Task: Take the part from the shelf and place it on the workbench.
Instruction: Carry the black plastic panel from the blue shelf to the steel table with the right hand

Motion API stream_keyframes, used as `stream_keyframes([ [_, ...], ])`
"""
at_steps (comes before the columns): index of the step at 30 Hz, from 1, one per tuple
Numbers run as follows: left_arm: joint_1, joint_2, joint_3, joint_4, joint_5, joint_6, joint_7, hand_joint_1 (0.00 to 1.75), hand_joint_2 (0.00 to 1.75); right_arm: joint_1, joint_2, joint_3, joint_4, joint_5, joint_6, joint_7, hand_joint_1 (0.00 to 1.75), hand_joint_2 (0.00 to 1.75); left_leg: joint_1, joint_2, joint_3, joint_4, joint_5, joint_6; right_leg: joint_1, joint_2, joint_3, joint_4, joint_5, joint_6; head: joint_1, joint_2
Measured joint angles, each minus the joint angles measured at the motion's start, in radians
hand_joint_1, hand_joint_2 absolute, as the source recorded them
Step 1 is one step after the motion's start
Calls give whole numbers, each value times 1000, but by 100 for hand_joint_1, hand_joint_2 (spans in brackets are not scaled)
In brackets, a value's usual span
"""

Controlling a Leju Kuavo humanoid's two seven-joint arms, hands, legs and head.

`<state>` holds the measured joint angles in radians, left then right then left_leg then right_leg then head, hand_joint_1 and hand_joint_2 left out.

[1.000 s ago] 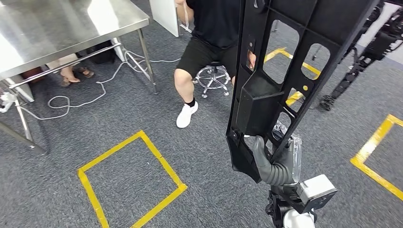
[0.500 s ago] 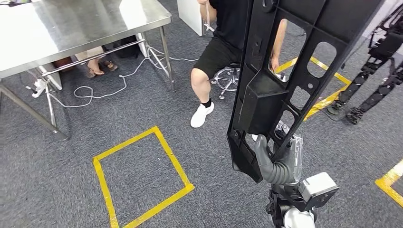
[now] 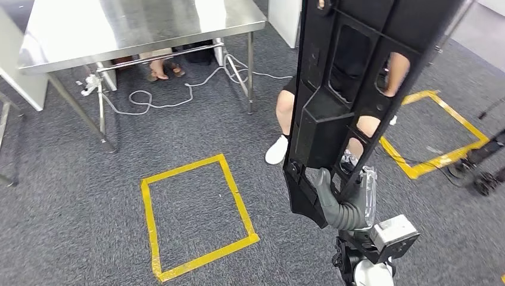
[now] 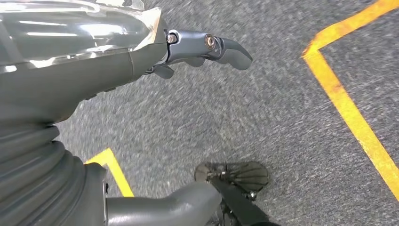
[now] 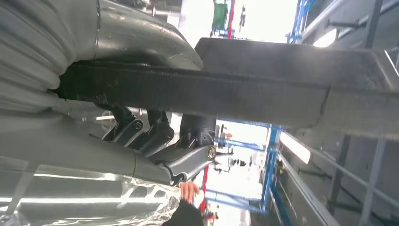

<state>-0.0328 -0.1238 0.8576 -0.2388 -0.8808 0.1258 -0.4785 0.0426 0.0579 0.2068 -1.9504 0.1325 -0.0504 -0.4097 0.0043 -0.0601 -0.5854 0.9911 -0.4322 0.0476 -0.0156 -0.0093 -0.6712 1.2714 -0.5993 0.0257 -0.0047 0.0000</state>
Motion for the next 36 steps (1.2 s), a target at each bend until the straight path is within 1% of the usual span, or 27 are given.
stream_keyframes([
  [2,1,-4,0,0,0,0,1,0,175,-1,-1,0,1,0,0,0,175,175,3,-29,2,5,-5,-7,-9,19,42,-118,64,22,1,0],
  [3,1,-6,0,0,0,-1,1,0,175,-2,-1,0,2,0,0,0,175,175,3,-42,1,12,-10,-14,-13,34,66,-179,92,27,2,0],
  [5,2,-7,0,0,0,-1,1,0,175,-3,-2,1,3,0,1,0,175,175,2,-59,-6,24,-19,-27,-16,50,92,-238,115,17,2,0],
  [7,5,-6,0,-1,0,-1,2,0,175,-6,-2,1,4,0,1,0,175,175,6,-68,-11,26,-22,-35,-12,37,97,-240,116,-5,2,0],
  [8,8,-7,0,0,0,-1,2,0,175,-8,-1,2,4,0,1,0,175,175,8,-58,-13,30,-25,-39,-12,32,98,-241,116,-12,1,0],
  [10,8,-8,0,-1,0,-1,2,0,175,-11,0,2,4,0,1,0,175,175,8,-7,-34,81,-54,-48,-14,16,103,-243,116,-25,-6,0],
  [11,7,-9,0,-1,1,-1,1,0,175,-12,0,2,4,-1,1,0,175,175,8,24,-60,135,-82,-52,-11,7,105,-243,114,-30,-9,0],
  [12,5,-9,0,-1,1,-1,0,0,175,-11,-1,2,4,-1,1,0,175,175,8,43,-95,201,-112,-56,-8,-3,106,-243,112,-34,-13,0],
  [13,3,-9,0,-1,2,-2,-1,0,175,-11,-1,2,4,0,1,0,175,175,9,52,-129,262,-134,-58,-6,-14,106,-243,110,-37,-12,0],
  [14,2,-9,0,-1,3,-2,-2,0,175,-11,-1,3,4,0,1,0,175,175,10,56,-152,298,-141,-57,-3,-25,107,-243,108,-40,-13,0],
  [15,2,-10,0,-1,5,-4,-4,0,175,-11,-1,3,4,1,1,0,175,175,9,58,-156,299,-129,-55,0,-35,109,-243,106,-41,-13,0],
  [16,1,-10,0,-1,8,-7,-5,0,175,-11,-1,3,3,2,1,1,175,175,7,62,-138,259,-101,-48,3,-45,112,-243,104,-43,-13,0],
  [17,0,-10,0,-2,9,-10,-6,0,175,-12,-1,4,1,4,1,2,175,175,3,74,-104,193,-66,-37,5,-55,116,-243,101,-43,-13,0],
  [18,-2,-9,0,-3,10,-14,-7,0,175,-12,-1,5,-1,6,2,2,175,175,-3,96,-70,129,-40,-24,8,-64,120,-244,98,-43,-12,0],
  [20,-10,-9,0,-7,10,-19,-8,0,175,-14,-1,7,-7,9,2,4,175,175,-17,131,-29,49,-19,-2,10,-82,126,-245,93,-37,-10,0],
  [21,-13,-10,0,-9,10,-20,-9,0,175,-14,-1,8,-9,10,3,6,175,175,-21,134,-27,42,-21,4,9,-92,128,-248,91,-32,-9,0],
  [22,-15,-11,0,-9,11,-22,-11,0,175,-15,-1,8,-10,11,3,8,175,175,-24,124,-25,35,-19,8,8,-103,133,-253,91,-27,-10,0],
  [23,-16,-11,0,-10,11,-24,-12,0,175,-16,-1,9,-13,15,4,13,175,175,-22,112,-17,22,-13,10,8,-101,136,-254,89,-23,-11,0],
  [25,-16,-13,0,-12,10,-29,-16,0,175,-20,-1,10,-17,29,5,22,175,175,-14,92,2,-7,2,15,9,-62,126,-221,69,-20,-10,0],
  [27,-18,-16,0,-14,10,-33,-18,0,175,-22,-2,10,-18,43,5,31,175,175,-8,75,10,-19,9,17,4,-14,70,-108,22,-23,-7,0],
  [29,-19,-18,0,-16,10,-38,-21,0,175,-19,-3,10,-18,53,4,37,175,175,-7,56,11,-19,9,16,-2,0,6,1,-9,-17,-5,0],
  [30,-18,-20,0,-17,10,-41,-23,0,175,-18,-4,10,-18,58,3,39,175,175,-6,48,12,-18,8,14,-4,2,-7,12,-2,-8,-5,0],
  [31,-18,-21,0,-17,10,-44,-25,0,175,-19,-4,10,-18,61,2,39,175,175,-4,41,13,-16,6,11,-6,2,1,-18,21,3,-5,0],
  [33,-17,-24,0,-18,11,-50,-27,0,175,-22,-4,9,-18,67,1,40,175,175,-2,29,14,-6,-3,-1,-12,3,54,-154,87,23,-4,0],
  [34,-17,-25,0,-19,11,-52,-29,0,175,-23,-4,9,-18,69,1,40,175,175,-2,24,13,2,-9,-9,-13,4,79,-210,111,24,-3,0],
  [35,-17,-25,0,-20,10,-56,-30,0,175,-24,-4,10,-18,71,1,40,175,175,-3,22,11,8,-15,-16,-13,5,94,-246,125,20,-3,0],
  [36,-16,-25,0,-21,10,-60,-31,0,175,-25,-4,10,-19,73,1,40,175,175,-4,20,9,11,-18,-22,-11,6,98,-255,128,11,-3,0],
])
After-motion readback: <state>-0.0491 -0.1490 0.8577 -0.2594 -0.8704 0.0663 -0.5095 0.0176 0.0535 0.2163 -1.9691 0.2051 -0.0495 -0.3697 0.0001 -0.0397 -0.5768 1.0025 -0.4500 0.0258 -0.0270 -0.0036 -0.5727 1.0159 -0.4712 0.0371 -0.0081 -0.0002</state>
